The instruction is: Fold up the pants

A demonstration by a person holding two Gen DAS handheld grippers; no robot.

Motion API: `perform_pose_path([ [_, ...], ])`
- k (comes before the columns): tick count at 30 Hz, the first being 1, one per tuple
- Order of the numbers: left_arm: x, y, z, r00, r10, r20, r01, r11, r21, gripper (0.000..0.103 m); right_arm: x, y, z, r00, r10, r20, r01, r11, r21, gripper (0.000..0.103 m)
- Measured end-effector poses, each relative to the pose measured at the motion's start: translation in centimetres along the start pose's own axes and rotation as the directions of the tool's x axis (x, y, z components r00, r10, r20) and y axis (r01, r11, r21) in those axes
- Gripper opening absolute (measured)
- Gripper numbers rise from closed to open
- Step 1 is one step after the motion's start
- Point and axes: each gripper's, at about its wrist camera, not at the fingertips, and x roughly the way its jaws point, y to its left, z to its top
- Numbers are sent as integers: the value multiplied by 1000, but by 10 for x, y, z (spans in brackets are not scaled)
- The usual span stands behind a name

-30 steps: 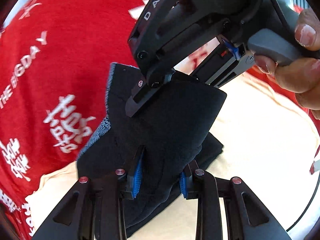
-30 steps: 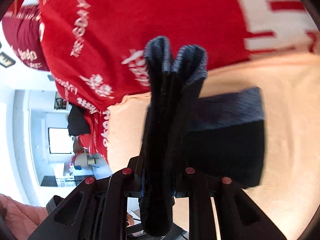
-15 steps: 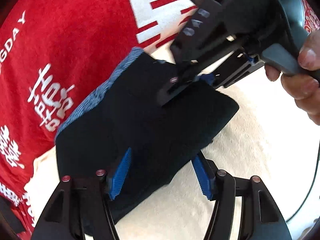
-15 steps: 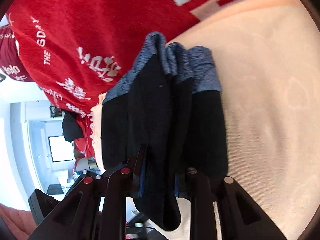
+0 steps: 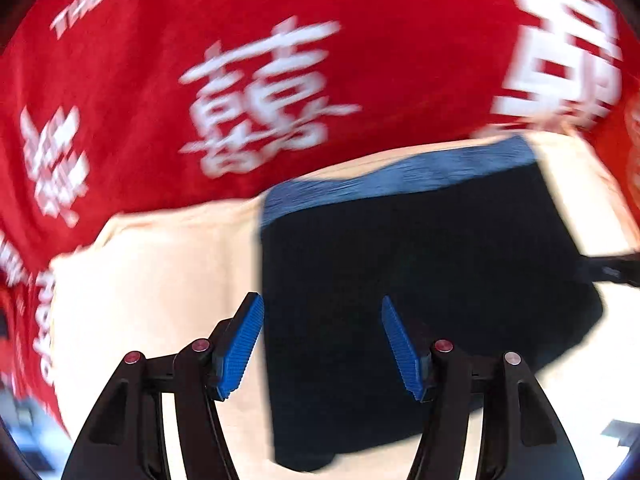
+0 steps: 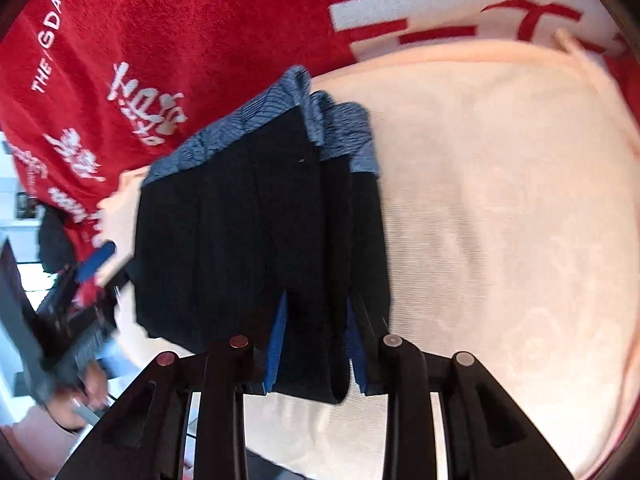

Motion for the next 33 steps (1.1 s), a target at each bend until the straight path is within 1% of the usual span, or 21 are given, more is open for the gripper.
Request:
perform_pose_path([
  [1, 5, 6, -4, 1000, 9, -20, -9, 1000, -25, 63, -5, 3, -3, 999, -37, 24, 37, 999, 0, 32],
  [3, 16, 18, -15, 998, -22, -58, 18, 998, -66, 63, -13, 7, -8, 995, -66, 71, 66, 998, -3, 32],
  [4, 19, 22, -22, 997, -46, -69, 40, 995, -86, 63, -19, 6, -11, 993, -61, 97, 62, 998, -7, 32],
  [6, 24, 24, -30, 996, -56, -75, 49, 994, -95, 70, -26, 10, -17, 992, -15, 127, 17, 1000, -17, 32],
  [8, 24, 24, -34, 997, -47, -61, 42, 995, -91, 72, -22, 23, -22, 992, 14, 122, -9, 999, -40, 32],
  [10, 26, 25, -35, 996, -55, -66, 49, 994, -98, 74, -11, 34, -25, 995, -1, 95, 7, 998, -61, 32],
  [11, 28, 27, -35, 996, -49, -69, 42, 994, -101, 82, -6, 35, -26, 996, -11, 85, 16, 998, -64, 32],
  [12, 30, 30, -34, 997, -41, -72, 33, 994, -103, 86, -1, 36, -27, 997, -24, 75, 29, 997, -66, 32],
  [14, 36, 37, -32, 995, -65, -77, 55, 991, -121, 87, 11, 38, -28, 996, -67, 65, 71, 995, -73, 32],
  [16, 37, 39, -35, 994, -80, -78, 69, 988, -136, 87, 19, 39, -29, 994, -87, 61, 91, 993, -75, 32],
  [20, 37, 38, -35, 994, -81, -74, 72, 990, -121, 87, 21, 42, -30, 990, -120, 74, 126, 988, -89, 32],
  [23, 41, 40, -34, 992, -99, -81, 89, 988, -124, 87, 24, 49, -31, 984, -161, 79, 170, 979, -111, 33],
  [24, 42, 41, -31, 991, -107, -84, 96, 987, -126, 87, 24, 51, -32, 982, -173, 80, 182, 977, -114, 34],
  [26, 48, 45, -28, 989, -121, -90, 109, 986, -128, 87, 26, 54, -33, 979, -185, 84, 193, 975, -109, 36],
  [29, 44, 45, -29, 986, -137, -96, 124, 984, -129, 87, 27, 57, -34, 975, -204, 92, 213, 972, -97, 38],
  [33, 42, 55, -24, 983, -153, -102, 139, 981, -136, 87, 27, 60, -37, 968, -226, 105, 236, 968, -85, 39],
])
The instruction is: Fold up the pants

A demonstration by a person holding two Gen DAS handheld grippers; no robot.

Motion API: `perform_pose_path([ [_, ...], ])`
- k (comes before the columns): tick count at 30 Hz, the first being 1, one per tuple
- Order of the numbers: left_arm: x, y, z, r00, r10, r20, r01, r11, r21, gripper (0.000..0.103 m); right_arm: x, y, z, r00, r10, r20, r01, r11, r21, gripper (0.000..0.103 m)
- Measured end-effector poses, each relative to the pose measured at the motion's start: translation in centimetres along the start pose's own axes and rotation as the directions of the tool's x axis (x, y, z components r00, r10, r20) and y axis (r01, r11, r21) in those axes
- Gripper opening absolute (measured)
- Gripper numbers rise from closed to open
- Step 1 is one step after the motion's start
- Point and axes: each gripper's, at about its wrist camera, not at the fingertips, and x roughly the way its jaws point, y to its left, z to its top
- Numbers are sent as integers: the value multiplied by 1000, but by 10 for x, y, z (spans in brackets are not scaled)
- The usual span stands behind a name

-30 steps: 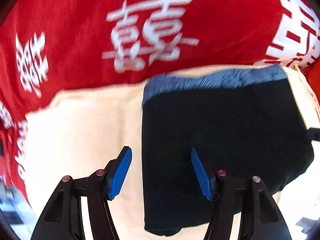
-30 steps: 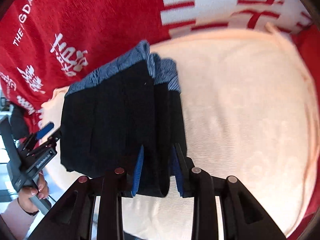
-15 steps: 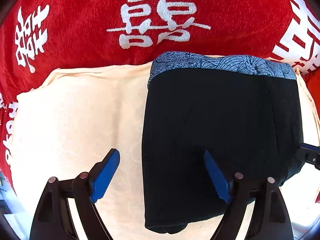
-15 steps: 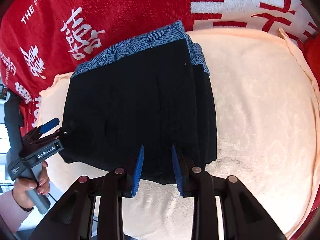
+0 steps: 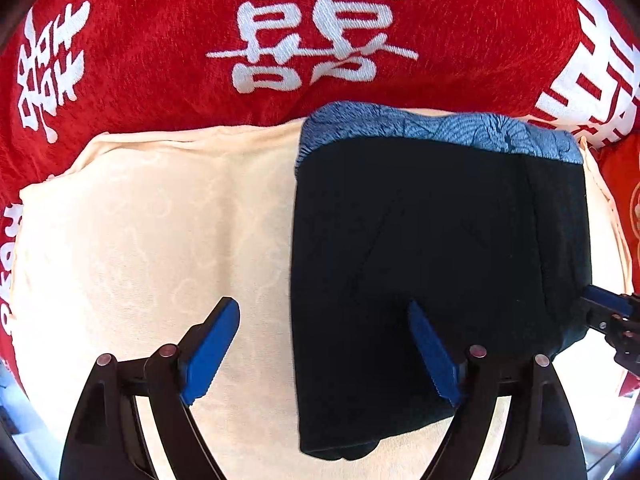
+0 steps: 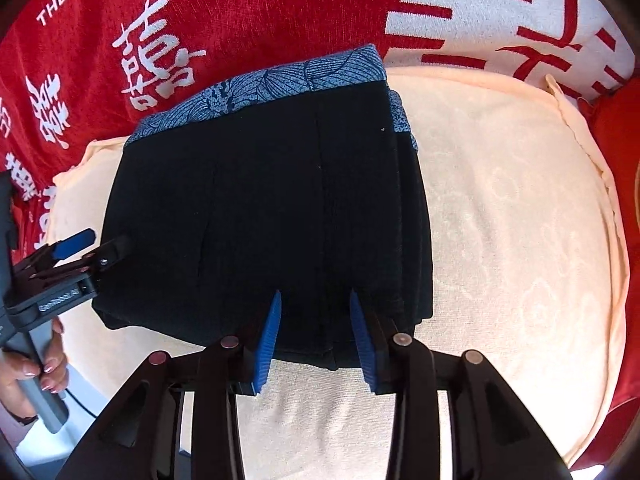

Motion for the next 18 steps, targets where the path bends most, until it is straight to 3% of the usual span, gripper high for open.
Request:
perform_pose_path([
  [6, -7, 25, 44, 999, -23, 46, 25, 999, -43, 87, 2, 6, 1, 999, -31, 9, 30, 999, 27, 41],
  [10, 18, 31, 84, 999, -33, 32, 35, 998, -57, 87, 3, 7, 0, 999, -32, 20, 31, 999, 37, 49],
  [14, 49, 33, 82, 1000, -22, -9, 22, 999, -26, 87, 3, 13, -3, 997, -64, 34, 64, 998, 14, 51],
  [18, 40, 41, 69, 999, -39, 5, 39, 999, -5, 87, 3, 16, -3, 997, -73, 40, 72, 997, 9, 56],
])
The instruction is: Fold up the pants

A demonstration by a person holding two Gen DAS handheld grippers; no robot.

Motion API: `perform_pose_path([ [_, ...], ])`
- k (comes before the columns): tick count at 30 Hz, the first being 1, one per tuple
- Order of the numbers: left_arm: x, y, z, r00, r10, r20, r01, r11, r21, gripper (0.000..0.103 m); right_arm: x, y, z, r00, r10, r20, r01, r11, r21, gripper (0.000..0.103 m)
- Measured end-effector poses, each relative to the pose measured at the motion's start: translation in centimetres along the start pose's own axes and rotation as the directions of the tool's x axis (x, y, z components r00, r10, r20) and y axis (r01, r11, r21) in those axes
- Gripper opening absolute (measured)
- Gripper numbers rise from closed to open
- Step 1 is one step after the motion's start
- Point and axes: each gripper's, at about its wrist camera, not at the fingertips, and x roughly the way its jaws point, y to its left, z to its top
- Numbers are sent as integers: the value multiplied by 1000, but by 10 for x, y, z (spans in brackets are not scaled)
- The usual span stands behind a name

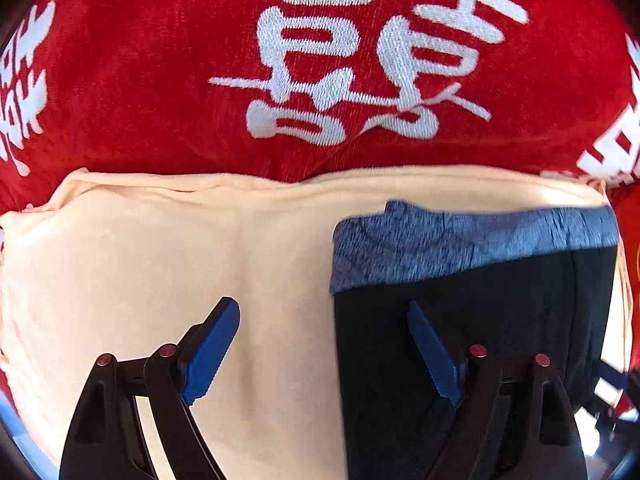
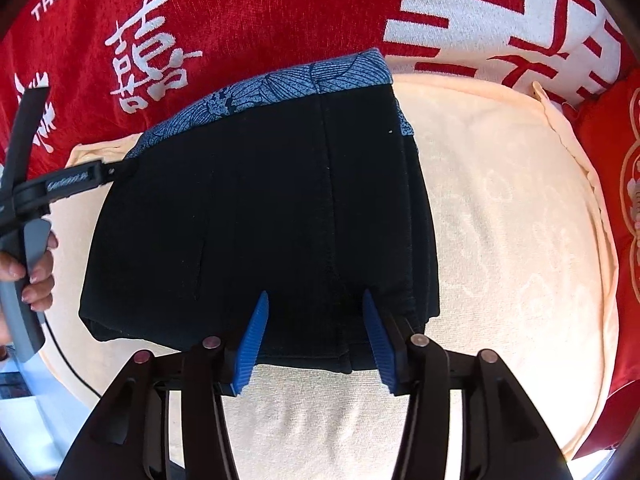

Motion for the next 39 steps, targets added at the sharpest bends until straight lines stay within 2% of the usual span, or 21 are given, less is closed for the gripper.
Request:
perform_pose_path([
  [4, -15, 7, -16, 1000, -6, -6, 6, 1000, 28, 87, -6, 7, -4, 999, -40, 3, 40, 999, 14, 61],
  [7, -26, 9, -32, 997, -60, -42, 61, 998, 20, 87, -13, 9, -13, 998, -56, 9, 56, 998, 35, 63],
  [10, -31, 10, -46, 992, -106, -64, 107, 994, 11, 87, -23, 9, -24, 999, -33, -3, 33, 997, 69, 72],
  [14, -31, 5, -55, 985, -150, -85, 150, 989, -9, 87, -29, 3, -35, 999, -12, -48, 17, 994, 107, 72],
  [18, -27, 4, -58, 985, -142, -102, 141, 990, -19, 87, -38, -8, -37, 998, 12, -54, -5, 992, 128, 77],
  [24, -34, 0, -55, 987, -121, -103, 116, 992, -47, 87, -42, -34, -27, 996, 70, -61, -58, 981, 186, 78],
  [31, -32, -2, -48, 988, -116, -106, 104, 988, -116, 87, -47, -55, -7, 994, 89, -63, -79, 986, 147, 79],
  [39, -23, -13, -42, 987, -101, -126, 86, 989, -120, 87, -34, -81, 3, 987, 132, -94, -115, 978, 172, 80],
])
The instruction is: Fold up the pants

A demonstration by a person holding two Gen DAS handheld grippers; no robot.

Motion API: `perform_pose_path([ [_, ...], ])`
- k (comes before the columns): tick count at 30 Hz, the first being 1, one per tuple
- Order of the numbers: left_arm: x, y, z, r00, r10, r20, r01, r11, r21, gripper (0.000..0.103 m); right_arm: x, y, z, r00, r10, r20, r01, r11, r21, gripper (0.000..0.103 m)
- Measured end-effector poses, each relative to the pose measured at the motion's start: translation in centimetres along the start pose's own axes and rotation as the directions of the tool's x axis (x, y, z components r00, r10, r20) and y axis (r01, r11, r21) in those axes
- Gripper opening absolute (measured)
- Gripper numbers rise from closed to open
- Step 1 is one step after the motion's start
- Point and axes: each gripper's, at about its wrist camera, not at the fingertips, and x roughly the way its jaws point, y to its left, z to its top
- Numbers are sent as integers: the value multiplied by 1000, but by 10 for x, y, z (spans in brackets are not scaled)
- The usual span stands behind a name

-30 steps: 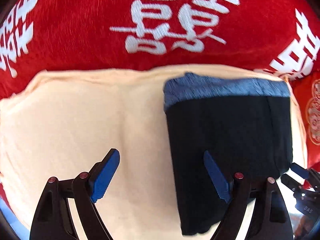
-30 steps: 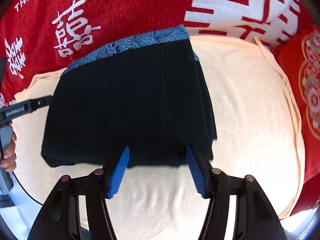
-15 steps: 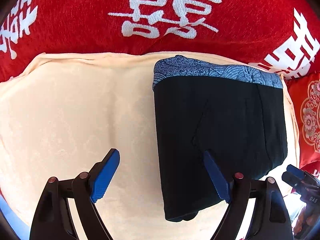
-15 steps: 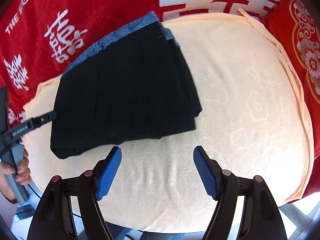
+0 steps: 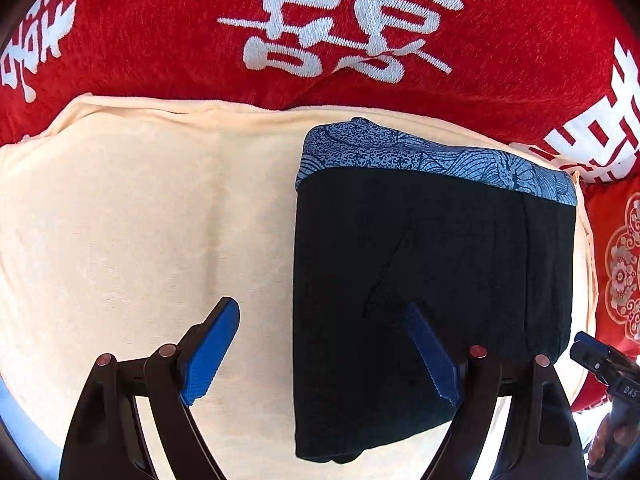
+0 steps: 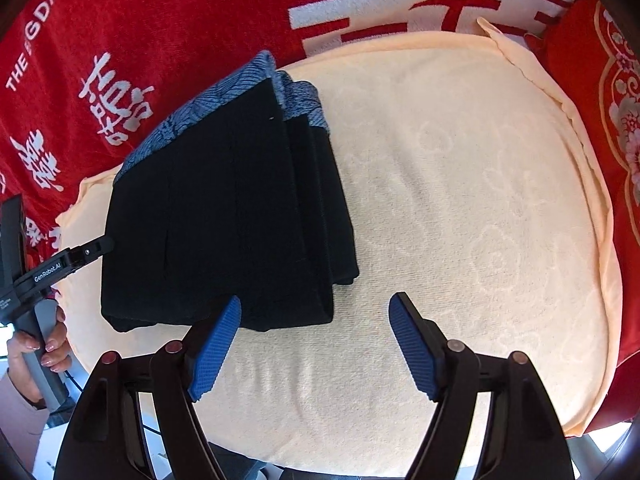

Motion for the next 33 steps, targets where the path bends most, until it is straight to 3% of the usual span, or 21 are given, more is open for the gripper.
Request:
perform_pose_path([
  [12, 11, -7, 13, 1000, -3, -29, 3, 1000, 6, 87, 14, -16, 21, 999, 35, -31, -35, 999, 4, 80],
  [16, 9, 2, 17, 995, -96, -36, 95, 995, -17, 87, 19, -16, 30, 996, 79, -37, -79, 997, -4, 80],
  [22, 14, 20, 28, 968, -240, -73, 239, 971, -30, 87, 28, -18, 46, 988, 147, -48, -150, 987, -53, 80],
  [25, 24, 23, 32, 954, -272, -126, 271, 962, -26, 87, 36, -22, 58, 968, 245, -63, -247, 968, -32, 81],
  [28, 35, 21, 32, 928, -333, -168, 334, 942, -19, 87, 46, -28, 67, 943, 322, -85, -325, 945, -27, 81],
  [30, 42, 17, 32, 922, -340, -186, 347, 938, 5, 87, 54, -32, 72, 929, 355, -106, -359, 933, -20, 81],
  [33, 53, 10, 34, 907, -366, -208, 379, 925, 26, 87, 67, -40, 77, 892, 427, -149, -433, 901, -5, 81],
])
